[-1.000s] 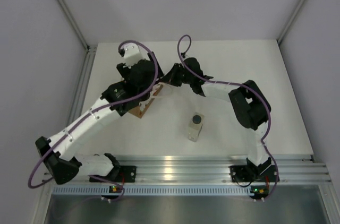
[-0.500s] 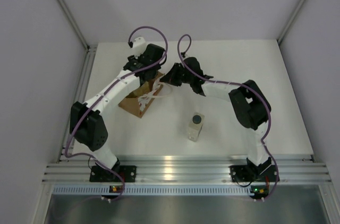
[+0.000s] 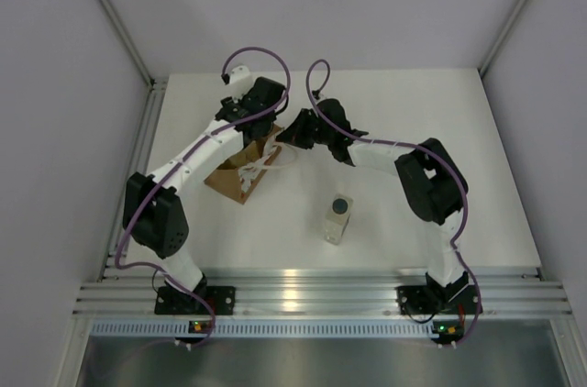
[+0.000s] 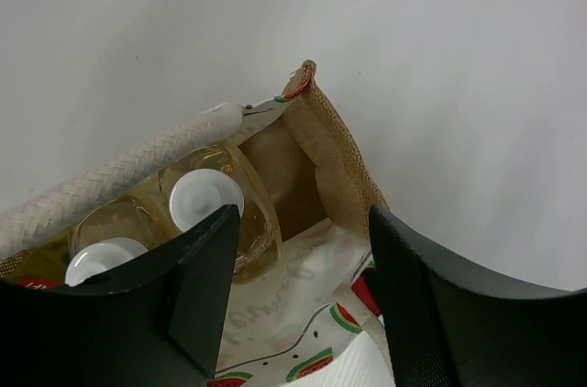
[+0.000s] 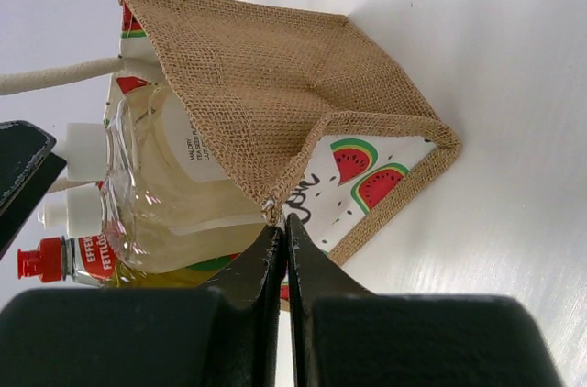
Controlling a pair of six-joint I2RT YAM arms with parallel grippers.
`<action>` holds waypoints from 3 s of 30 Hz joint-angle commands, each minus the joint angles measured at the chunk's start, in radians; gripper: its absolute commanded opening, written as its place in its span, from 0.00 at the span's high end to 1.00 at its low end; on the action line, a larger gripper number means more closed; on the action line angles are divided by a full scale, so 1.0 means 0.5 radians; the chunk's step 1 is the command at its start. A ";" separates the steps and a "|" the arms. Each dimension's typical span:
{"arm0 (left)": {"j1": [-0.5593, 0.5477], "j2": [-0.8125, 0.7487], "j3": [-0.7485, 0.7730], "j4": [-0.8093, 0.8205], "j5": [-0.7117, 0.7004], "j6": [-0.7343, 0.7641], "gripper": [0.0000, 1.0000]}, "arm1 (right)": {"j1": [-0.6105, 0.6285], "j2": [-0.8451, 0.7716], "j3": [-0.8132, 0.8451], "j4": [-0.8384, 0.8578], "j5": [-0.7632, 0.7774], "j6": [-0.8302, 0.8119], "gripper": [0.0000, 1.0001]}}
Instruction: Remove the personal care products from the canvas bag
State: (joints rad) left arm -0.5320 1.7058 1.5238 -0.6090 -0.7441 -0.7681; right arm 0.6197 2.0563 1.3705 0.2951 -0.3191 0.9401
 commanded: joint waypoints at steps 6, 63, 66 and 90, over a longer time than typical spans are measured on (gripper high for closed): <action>0.030 -0.089 0.076 -0.040 0.104 0.174 0.36 | -0.015 0.063 0.054 -0.136 0.049 -0.061 0.99; 0.131 -0.052 -0.072 -0.040 0.141 0.158 1.00 | 0.000 0.035 0.057 -0.173 0.077 -0.079 0.99; 0.101 -0.055 0.045 -0.040 0.215 0.290 1.00 | 0.003 0.038 0.060 -0.173 0.077 -0.070 0.99; -0.270 -0.432 0.723 -0.092 0.218 0.944 1.00 | 0.012 0.032 0.097 -0.170 0.086 -0.039 0.99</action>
State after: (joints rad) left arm -0.6472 1.5909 1.7664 -0.7750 -0.6102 -0.3546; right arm 0.6205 2.0590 1.3903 0.2718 -0.3180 0.9283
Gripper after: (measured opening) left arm 0.405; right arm 0.008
